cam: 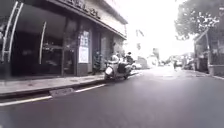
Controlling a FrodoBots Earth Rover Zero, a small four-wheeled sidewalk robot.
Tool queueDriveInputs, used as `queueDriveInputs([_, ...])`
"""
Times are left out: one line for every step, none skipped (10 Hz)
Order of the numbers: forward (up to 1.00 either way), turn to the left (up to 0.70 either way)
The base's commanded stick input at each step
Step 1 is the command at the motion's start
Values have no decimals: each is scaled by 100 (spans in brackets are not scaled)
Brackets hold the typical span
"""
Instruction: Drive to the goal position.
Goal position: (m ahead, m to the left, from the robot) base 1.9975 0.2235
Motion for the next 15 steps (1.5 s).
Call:
queueDriveInputs([66, 11])
queueDriveInputs([69, 13])
queueDriveInputs([66, 12])
queueDriveInputs([66, 11])
queueDriveInputs([67, 11])
queueDriveInputs([65, 11])
queueDriveInputs([66, 11])
queueDriveInputs([66, 11])
queueDriveInputs([68, 12])
queueDriveInputs([66, 11])
queueDriveInputs([67, 12])
queueDriveInputs([67, 12])
queueDriveInputs([66, 12])
queueDriveInputs([66, 11])
queueDriveInputs([65, 11])
